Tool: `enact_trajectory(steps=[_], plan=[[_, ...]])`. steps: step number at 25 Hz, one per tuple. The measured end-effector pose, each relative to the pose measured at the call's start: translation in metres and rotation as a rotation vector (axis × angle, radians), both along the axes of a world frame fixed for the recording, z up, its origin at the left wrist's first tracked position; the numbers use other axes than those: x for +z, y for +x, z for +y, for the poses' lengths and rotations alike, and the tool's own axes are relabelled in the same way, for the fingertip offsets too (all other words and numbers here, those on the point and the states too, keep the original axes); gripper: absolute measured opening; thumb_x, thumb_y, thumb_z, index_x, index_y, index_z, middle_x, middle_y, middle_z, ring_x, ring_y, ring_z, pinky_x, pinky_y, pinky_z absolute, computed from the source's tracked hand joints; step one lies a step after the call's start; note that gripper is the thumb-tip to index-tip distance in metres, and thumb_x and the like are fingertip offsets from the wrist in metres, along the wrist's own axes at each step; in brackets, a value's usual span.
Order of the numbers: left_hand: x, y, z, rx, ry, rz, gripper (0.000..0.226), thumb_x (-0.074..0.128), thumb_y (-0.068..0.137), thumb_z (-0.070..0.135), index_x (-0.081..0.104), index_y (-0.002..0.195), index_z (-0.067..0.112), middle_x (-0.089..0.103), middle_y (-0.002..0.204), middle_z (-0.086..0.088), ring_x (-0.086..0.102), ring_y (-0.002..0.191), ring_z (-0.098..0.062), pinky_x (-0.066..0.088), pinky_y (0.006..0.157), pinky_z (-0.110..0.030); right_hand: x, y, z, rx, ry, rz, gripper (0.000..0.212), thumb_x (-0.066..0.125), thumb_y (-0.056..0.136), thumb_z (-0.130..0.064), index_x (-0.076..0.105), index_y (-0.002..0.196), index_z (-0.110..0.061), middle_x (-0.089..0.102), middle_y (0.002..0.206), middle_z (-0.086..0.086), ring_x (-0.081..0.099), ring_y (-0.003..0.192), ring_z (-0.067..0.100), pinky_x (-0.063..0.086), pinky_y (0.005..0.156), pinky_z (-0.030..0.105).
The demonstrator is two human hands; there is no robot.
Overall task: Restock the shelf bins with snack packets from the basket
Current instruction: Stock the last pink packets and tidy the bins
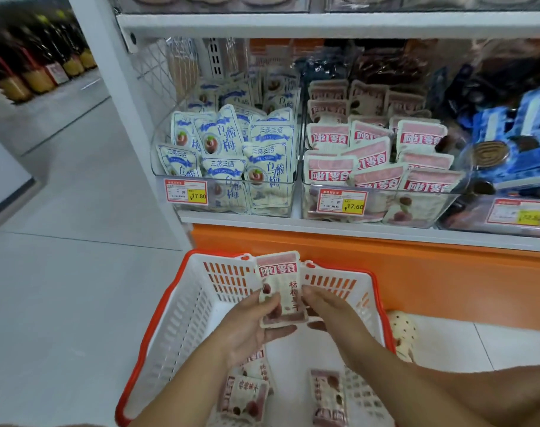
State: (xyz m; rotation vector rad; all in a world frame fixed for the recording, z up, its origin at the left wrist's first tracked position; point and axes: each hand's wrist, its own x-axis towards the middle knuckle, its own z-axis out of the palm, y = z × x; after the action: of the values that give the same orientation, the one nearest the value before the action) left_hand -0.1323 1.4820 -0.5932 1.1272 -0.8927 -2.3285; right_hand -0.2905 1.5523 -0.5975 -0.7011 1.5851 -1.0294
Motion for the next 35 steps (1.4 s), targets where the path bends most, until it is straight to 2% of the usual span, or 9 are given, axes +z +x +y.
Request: enact_trajectory(steps=[5,11,15,17,20,24,29,32,35], plan=[[0.033,-0.014,-0.004,-0.087,-0.154,-0.089,0.030,0.061,0.093,0.014,0.063,0.123,0.015,0.071,0.113,-0.014,0.068,0.105,-0.033,0.055,0.091,-0.047,0.038,-0.006,-0.008,-0.006,-0.107,0.039,0.016,0.064,0.092,-0.028,0.068,0.108,-0.028,0.074,0.100,-0.012,0.069,0.097,0.012,0.053,0.083,0.029],[0.087,-0.033,-0.016,-0.089,-0.574,-0.343,0.017,0.059,0.094,0.034,0.070,0.098,0.022,0.074,0.081,-0.001,0.072,0.078,-0.012,0.061,0.076,-0.033,0.086,-0.026,-0.016,-0.040,-0.180,0.056,0.017,0.066,0.091,-0.017,0.068,0.107,-0.019,0.076,0.099,-0.005,0.072,0.090,0.015,0.055,0.084,0.035],[0.135,-0.047,-0.031,-0.103,-0.945,-0.437,0.027,0.056,0.096,0.037,0.064,0.076,0.020,0.059,0.052,0.013,0.052,0.049,0.002,0.043,0.054,-0.015,0.129,-0.044,-0.025,-0.024,-0.313,0.079,0.020,0.068,0.089,-0.014,0.069,0.108,-0.017,0.076,0.101,-0.002,0.072,0.095,0.016,0.054,0.090,0.036],[0.153,-0.057,-0.042,-0.100,-1.097,-0.461,0.029,0.051,0.096,0.042,0.068,0.085,0.021,0.057,0.058,0.009,0.051,0.052,-0.004,0.040,0.058,-0.022,0.149,-0.053,-0.034,-0.054,-0.369,0.119,0.016,0.068,0.089,-0.014,0.070,0.105,-0.017,0.076,0.098,-0.002,0.072,0.092,0.014,0.055,0.086,0.033],[0.166,-0.069,-0.067,-0.069,-1.344,-0.539,0.030,0.046,0.099,0.042,0.062,0.123,0.033,0.067,0.093,0.014,0.057,0.077,0.001,0.041,0.068,-0.014,0.181,-0.075,-0.062,-0.178,-0.415,0.186,0.009,0.067,0.090,-0.014,0.069,0.099,-0.014,0.077,0.090,-0.003,0.073,0.079,0.011,0.056,0.066,0.023],[0.175,-0.085,-0.108,-0.043,-1.750,-0.799,0.039,0.048,0.099,0.036,0.052,0.137,0.031,0.057,0.130,0.011,0.042,0.121,-0.010,0.030,0.097,-0.020,0.210,-0.122,-0.117,-0.365,-0.422,0.315,0.009,0.071,0.086,-0.012,0.070,0.095,-0.010,0.076,0.091,0.002,0.071,0.080,0.016,0.055,0.072,0.032],[0.174,-0.108,-0.142,-0.159,-1.921,-0.962,0.035,0.045,0.099,0.041,0.059,0.130,0.031,0.053,0.133,0.016,0.037,0.118,-0.013,0.032,0.101,-0.027,0.215,-0.148,-0.165,-0.353,-0.372,0.407,0.021,0.076,0.081,-0.011,0.071,0.101,-0.009,0.074,0.095,0.005,0.070,0.085,0.020,0.053,0.077,0.032],[0.174,-0.113,-0.150,-0.159,-1.926,-0.961,0.031,0.048,0.098,0.042,0.064,0.123,0.033,0.054,0.128,0.020,0.037,0.114,-0.011,0.031,0.098,-0.024,0.205,-0.147,-0.174,-0.125,-0.147,0.630,0.025,0.081,0.077,-0.019,0.070,0.097,-0.009,0.075,0.088,0.008,0.070,0.078,0.025,0.054,0.069,0.035],[0.182,-0.114,-0.157,-0.060,-1.817,-0.897,0.030,0.051,0.097,0.038,0.062,0.125,0.033,0.058,0.126,0.018,0.037,0.111,-0.009,0.031,0.093,-0.022,0.208,-0.146,-0.170,0.072,-0.017,0.729,0.028,0.082,0.076,-0.025,0.065,0.096,-0.015,0.070,0.093,-0.003,0.062,0.075,0.010,0.045,0.059,0.023]])
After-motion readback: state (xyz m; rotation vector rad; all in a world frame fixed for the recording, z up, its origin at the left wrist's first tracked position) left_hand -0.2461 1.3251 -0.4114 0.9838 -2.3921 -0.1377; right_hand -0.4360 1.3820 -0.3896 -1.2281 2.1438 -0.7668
